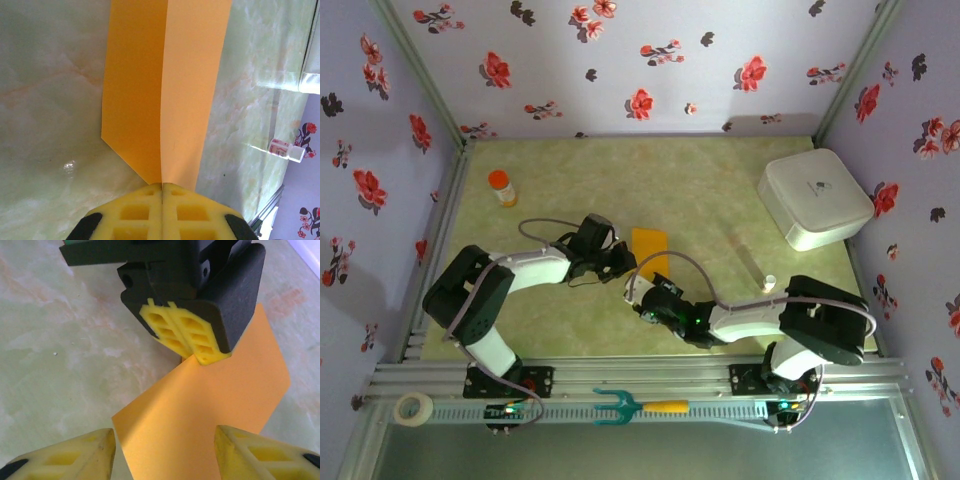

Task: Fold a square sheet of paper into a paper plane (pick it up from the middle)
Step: Third fold the triangle at the center of the table.

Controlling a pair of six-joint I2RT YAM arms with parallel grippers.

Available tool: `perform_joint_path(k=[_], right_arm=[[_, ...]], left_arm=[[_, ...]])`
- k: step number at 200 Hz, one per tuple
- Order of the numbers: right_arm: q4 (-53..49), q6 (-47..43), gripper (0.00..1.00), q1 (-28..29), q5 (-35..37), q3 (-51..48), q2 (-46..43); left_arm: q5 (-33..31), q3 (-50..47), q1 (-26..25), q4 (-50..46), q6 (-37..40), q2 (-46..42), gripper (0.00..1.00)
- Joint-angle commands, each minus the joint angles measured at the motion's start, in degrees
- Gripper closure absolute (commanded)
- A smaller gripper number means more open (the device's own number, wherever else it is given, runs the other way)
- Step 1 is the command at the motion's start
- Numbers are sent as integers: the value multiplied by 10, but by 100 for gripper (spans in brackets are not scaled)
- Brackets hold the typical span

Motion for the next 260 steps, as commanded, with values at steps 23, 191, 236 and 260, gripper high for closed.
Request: perform_joint_path(k=[23, 191, 236, 260], right_arm=[[16, 7, 50, 7, 27, 19, 16], [17, 51, 77, 7, 32, -1, -7], [9, 56, 85, 6, 23, 1, -5], [4, 58, 89, 5, 21, 3, -2]], left_arm=[[0, -3, 3, -1, -11, -15, 100], [1, -3, 3, -5, -11, -15, 100], [-1, 1, 3, -9, -9, -14, 100], [-1, 0, 3, -9, -10, -15, 100]])
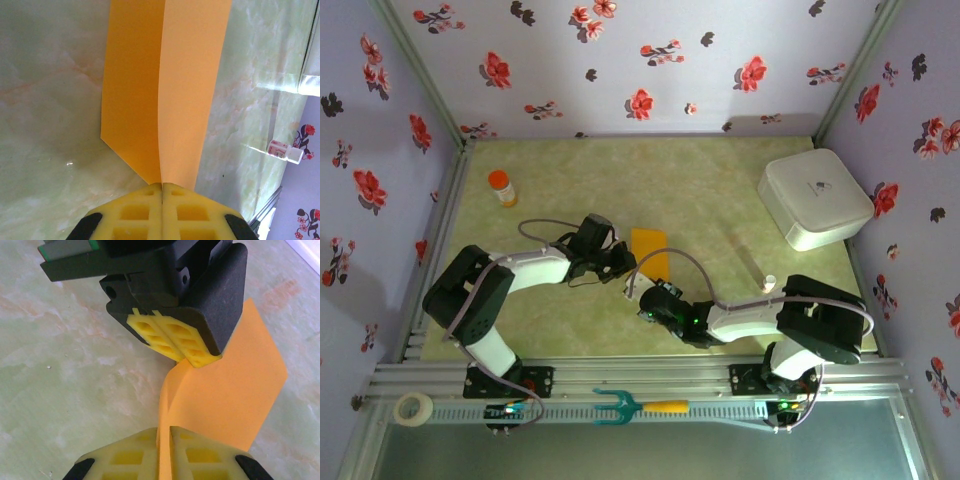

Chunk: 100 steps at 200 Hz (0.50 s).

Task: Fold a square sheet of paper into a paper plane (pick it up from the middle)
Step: Third fold the triangle at the center of the table.

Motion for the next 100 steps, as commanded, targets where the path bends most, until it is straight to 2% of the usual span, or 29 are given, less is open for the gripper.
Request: perform_joint_path(k=[1, 23, 36, 42, 76, 100], right_arm=[[3, 12, 89, 3, 6, -3, -8], [1, 17, 94, 2, 0, -3, -10], [-10, 27, 97, -4, -19, 0, -12], [-19, 36, 97, -10, -45, 2, -15], [-60, 119, 99, -59, -185, 11, -30], [-58, 180, 98, -101, -306, 13, -31]], left_arm=[[0, 0, 3, -8, -2, -15, 100], [-4, -1, 4, -11, 0, -19, 99], [-25, -7, 4, -17, 0, -34, 87], [-33, -9, 4, -21, 1, -42, 81], [-84, -3, 16, -90, 28, -92, 66], [-107, -5, 29, -124, 38, -122, 62]])
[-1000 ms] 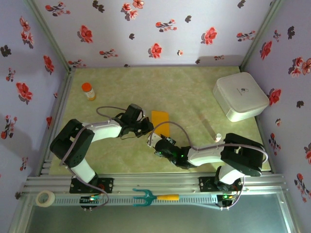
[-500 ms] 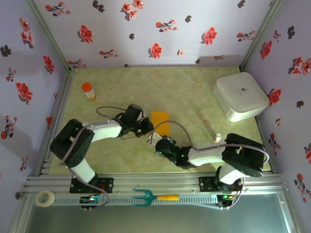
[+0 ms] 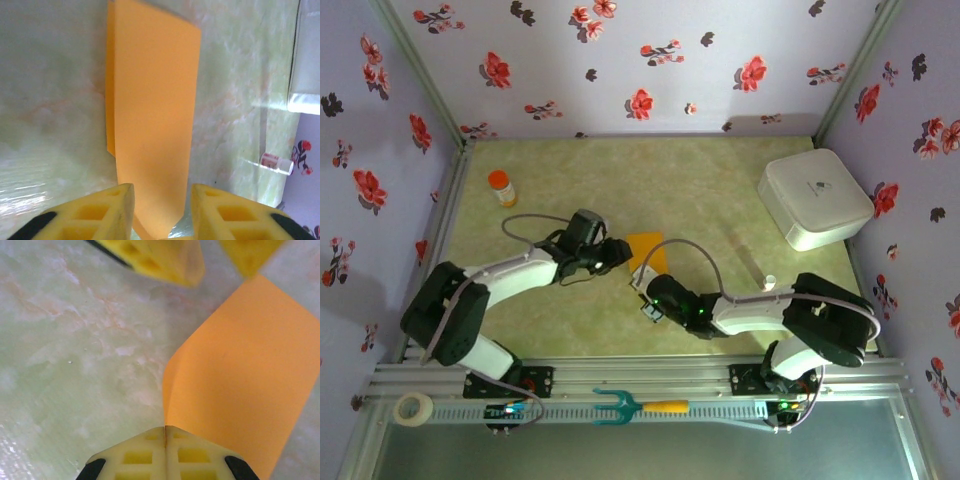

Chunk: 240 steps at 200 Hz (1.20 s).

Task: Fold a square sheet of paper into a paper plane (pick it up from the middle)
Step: Third fold the triangle at the center of the table.

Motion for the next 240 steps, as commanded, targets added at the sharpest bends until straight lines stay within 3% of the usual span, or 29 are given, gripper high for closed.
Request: perform_joint_path(k=[1, 36, 80, 110, 163, 240], right_arm=[[-17, 90, 98, -35, -152, 13, -11], [-21, 130, 100, -61, -272, 28, 6], [-26, 141, 100, -63, -331, 46, 22], [-31, 139, 100, -64, -329, 51, 27], [-31, 131, 100, -64, -311, 45, 37], [-31, 140, 100, -70, -313, 47, 40]], left_arm=[[-45, -1, 15, -60, 24, -32, 62], [-44, 5, 31, -82, 45, -56, 61], [0, 43, 33, -83, 82, -26, 66], [44, 77, 29, -80, 102, 31, 74], [67, 137, 8, -97, 138, 130, 85], [77, 170, -2, -113, 149, 234, 88]])
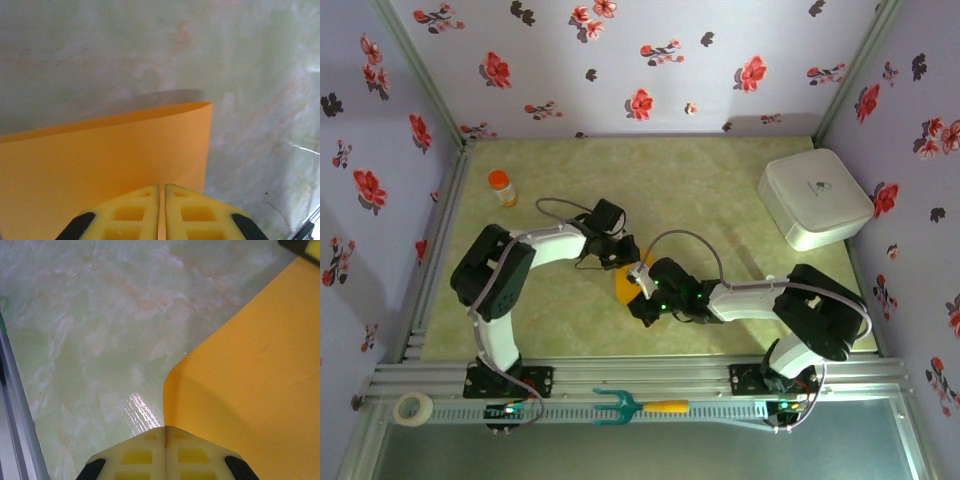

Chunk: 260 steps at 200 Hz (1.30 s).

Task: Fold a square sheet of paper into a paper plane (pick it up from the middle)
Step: Third fold the triangle at the center of the table.

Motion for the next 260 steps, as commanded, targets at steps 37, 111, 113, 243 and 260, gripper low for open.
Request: perform_joint_path(k=[37, 111, 113, 243, 260], right_arm=[[-10, 23, 99, -25, 4, 11, 1], [-75, 33, 98, -66, 29, 35, 16], [-76, 33, 98, -66, 30, 36, 16], [-100, 49, 98, -73, 64, 46, 19], [-102, 49, 98, -74, 69, 46, 19]], left_arm=[[10, 6, -5, -23, 18, 39, 89], [9, 5, -7, -20, 15, 37, 89], [10, 5, -7, -20, 15, 37, 89], [3, 4, -8, -24, 13, 27, 89], [3, 4, -8, -24, 13, 26, 89]])
